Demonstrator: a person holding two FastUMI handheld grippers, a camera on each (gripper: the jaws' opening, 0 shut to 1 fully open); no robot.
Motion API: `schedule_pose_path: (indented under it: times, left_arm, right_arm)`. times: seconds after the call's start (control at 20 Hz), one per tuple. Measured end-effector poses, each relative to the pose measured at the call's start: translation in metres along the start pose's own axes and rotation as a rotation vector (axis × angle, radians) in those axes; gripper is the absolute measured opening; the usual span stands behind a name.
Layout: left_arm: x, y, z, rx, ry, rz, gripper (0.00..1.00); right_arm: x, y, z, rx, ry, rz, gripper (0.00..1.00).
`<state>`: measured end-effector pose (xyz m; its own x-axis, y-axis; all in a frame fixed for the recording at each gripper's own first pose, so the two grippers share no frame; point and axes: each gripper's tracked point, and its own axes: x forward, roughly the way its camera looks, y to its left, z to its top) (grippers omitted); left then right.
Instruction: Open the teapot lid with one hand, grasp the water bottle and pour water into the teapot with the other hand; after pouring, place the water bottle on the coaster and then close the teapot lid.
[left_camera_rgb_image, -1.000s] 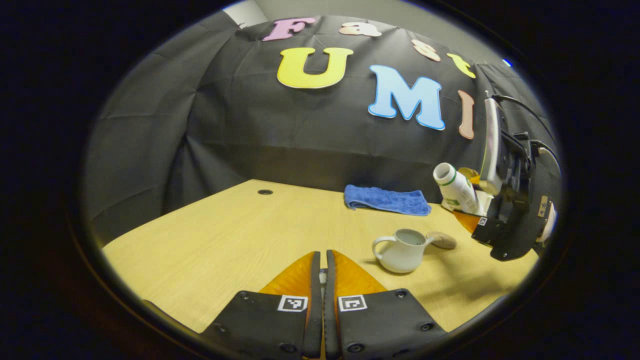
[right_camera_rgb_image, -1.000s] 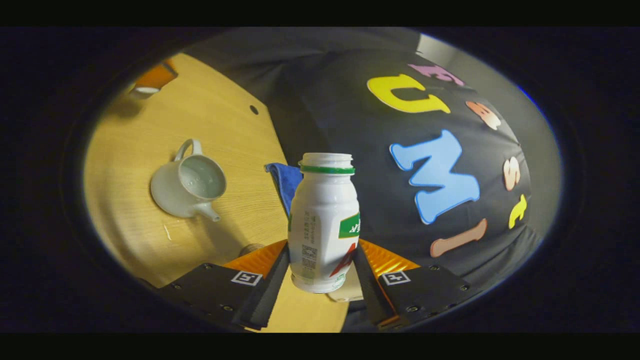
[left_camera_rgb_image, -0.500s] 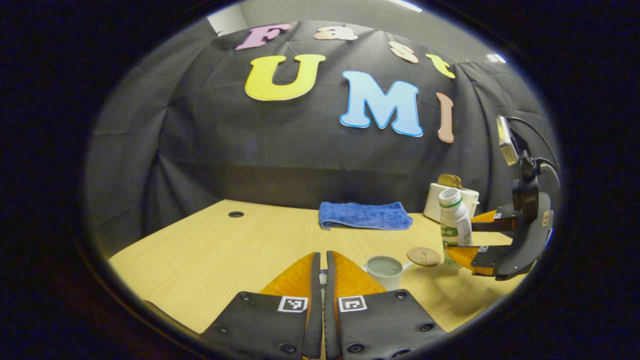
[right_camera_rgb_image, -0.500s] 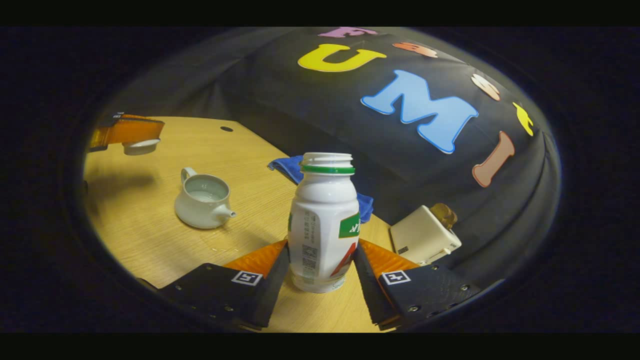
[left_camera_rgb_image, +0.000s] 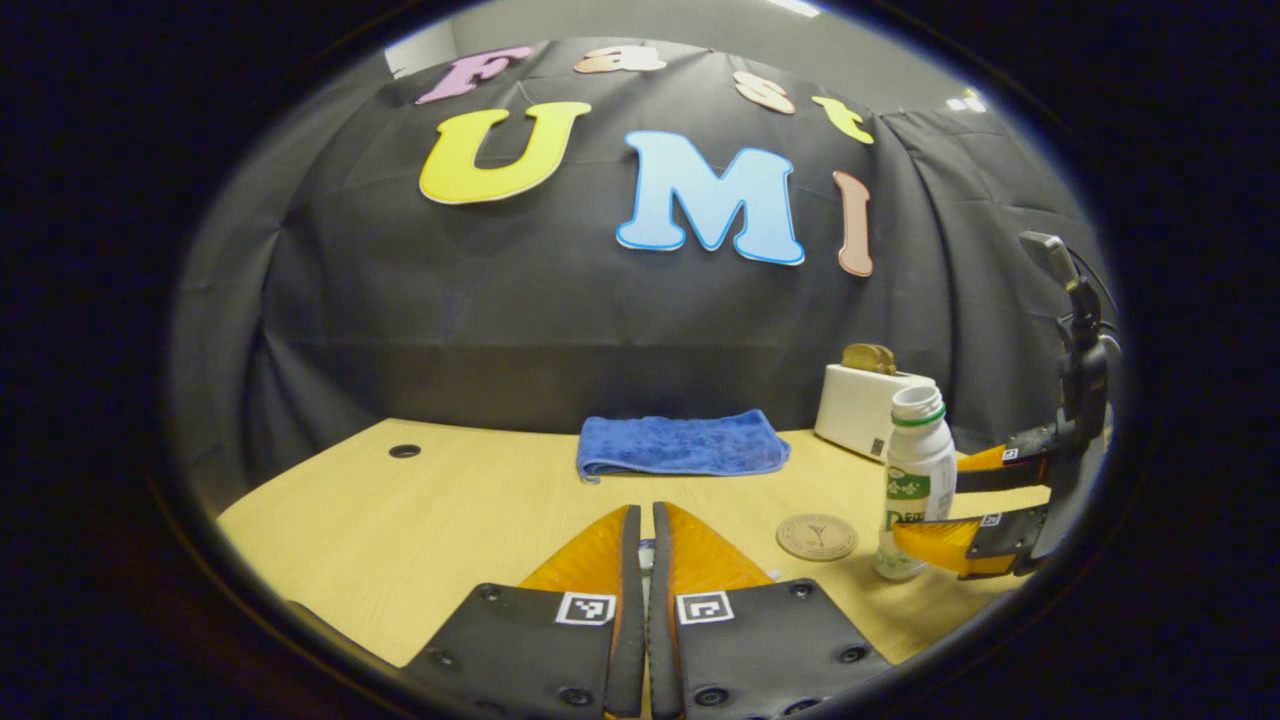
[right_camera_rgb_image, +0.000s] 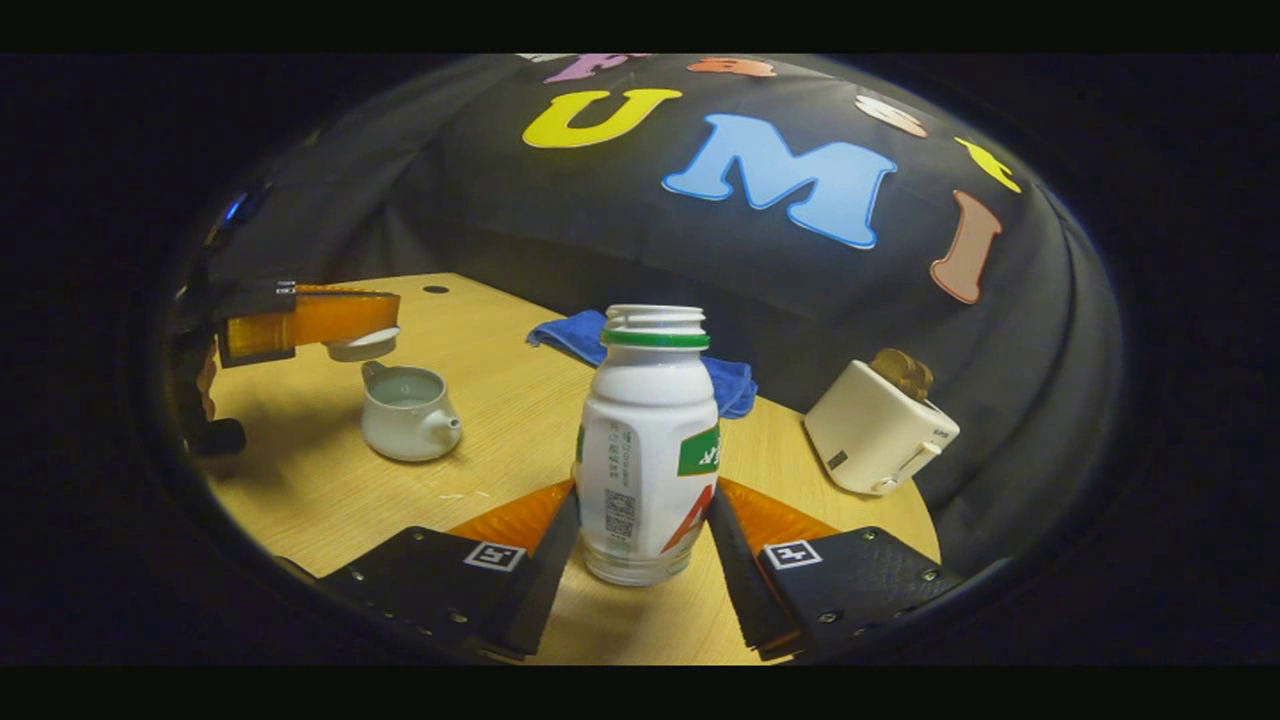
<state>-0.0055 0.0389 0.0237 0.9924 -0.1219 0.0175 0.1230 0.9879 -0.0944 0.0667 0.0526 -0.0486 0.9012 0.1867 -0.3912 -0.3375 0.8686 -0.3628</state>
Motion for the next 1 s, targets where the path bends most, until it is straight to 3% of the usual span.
schedule_pose_path:
  times: [0.2,0.25,0.3,0.35,0.65,0.8,0.95,1.0]
  left_arm:
    - [0.009,-0.019,-0.002,0.004,0.004,-0.021,0.08]
    - [0.011,-0.021,-0.003,0.003,0.007,-0.023,0.12]
    - [0.013,-0.024,-0.008,0.000,0.015,-0.029,0.08]
    - [0.016,-0.026,-0.012,-0.006,0.022,-0.032,0.12]
    - [0.020,-0.030,-0.025,-0.025,0.056,-0.044,0.12]
    - [0.019,-0.032,-0.028,-0.006,0.054,-0.039,0.08]
    - [0.019,-0.027,-0.031,0.013,0.057,-0.020,0.12]
    - [0.020,-0.027,-0.036,0.012,0.070,-0.023,0.08]
  right_arm:
    - [-0.005,-0.015,-0.004,0.006,-0.008,-0.014,0.72]
    - [-0.006,-0.017,-0.005,0.010,-0.011,-0.015,0.72]
    - [-0.007,-0.019,-0.006,0.012,-0.012,-0.015,0.72]
    - [-0.008,-0.020,-0.007,0.014,-0.012,-0.015,0.72]
    - [-0.009,-0.030,-0.012,0.025,-0.010,-0.023,0.72]
    - [-0.010,-0.029,-0.014,0.031,-0.007,-0.016,0.72]
    - [-0.010,-0.029,-0.014,0.030,-0.005,-0.016,0.72]
    - [-0.010,-0.029,-0.013,0.031,-0.009,-0.016,0.72]
